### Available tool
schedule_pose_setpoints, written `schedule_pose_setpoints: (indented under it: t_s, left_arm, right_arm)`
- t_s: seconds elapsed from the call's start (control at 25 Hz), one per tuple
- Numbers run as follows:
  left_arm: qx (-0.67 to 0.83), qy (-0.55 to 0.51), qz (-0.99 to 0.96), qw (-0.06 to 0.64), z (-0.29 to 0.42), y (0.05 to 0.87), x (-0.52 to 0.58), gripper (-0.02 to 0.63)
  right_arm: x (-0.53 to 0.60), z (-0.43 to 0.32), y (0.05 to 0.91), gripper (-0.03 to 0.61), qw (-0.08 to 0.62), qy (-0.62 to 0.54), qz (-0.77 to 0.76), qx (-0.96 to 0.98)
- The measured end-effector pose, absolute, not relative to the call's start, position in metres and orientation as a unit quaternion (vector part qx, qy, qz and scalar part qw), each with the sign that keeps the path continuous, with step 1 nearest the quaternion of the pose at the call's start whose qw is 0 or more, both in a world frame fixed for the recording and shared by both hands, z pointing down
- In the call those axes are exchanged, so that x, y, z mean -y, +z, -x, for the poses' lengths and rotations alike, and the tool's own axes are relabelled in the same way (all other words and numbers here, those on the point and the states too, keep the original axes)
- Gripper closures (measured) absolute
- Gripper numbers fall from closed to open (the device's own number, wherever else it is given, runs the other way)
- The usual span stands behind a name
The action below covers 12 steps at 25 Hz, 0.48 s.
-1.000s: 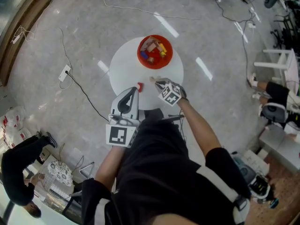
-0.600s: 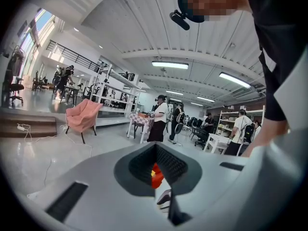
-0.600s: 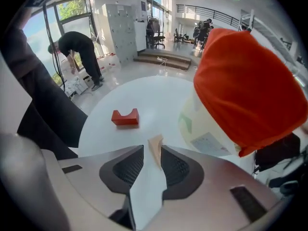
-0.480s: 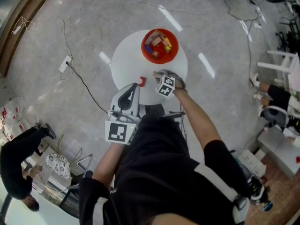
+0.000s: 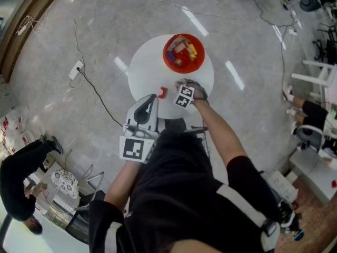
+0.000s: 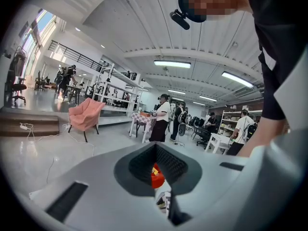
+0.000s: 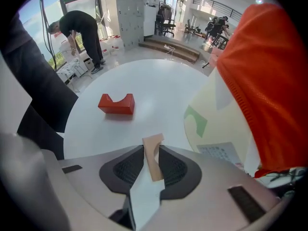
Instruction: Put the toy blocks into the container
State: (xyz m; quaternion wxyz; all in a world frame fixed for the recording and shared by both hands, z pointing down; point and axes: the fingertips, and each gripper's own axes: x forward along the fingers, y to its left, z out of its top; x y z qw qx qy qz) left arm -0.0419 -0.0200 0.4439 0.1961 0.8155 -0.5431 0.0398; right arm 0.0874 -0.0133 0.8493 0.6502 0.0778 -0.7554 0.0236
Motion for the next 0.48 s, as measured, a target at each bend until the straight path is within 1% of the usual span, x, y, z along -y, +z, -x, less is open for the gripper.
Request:
schedule_pose_setpoints:
  t_s: [0.08,0.16,0.32,0.48]
  left_arm:
    - [0.543,0.040,-0.816,0.197,0.042,0.444,0.019,0.615]
    - [0.543,0.041,-0.815,0.197,0.042,0.444,0.019,0.615]
    - [0.545,0.041,-0.814,0.197,0.044,0.445,0.019,0.615]
    - [0.547,0.031,-0.813,0.196,0.044,0.442,0.023,0.615]
  right_arm:
    - [0.013,-0.087,0.853,0.487,0.654,0.032,-0.081,0.751]
    - [0.012,-0.088,0.854,0.503,0.653,0.044,-0.085,0.751]
    - [0.009,-0.093,0.846,0.506,0.652,0.067,-0.099,0.749]
    - [0.005,-0.094,0.821,0.506,0.629,0.125,-0.126,0.757]
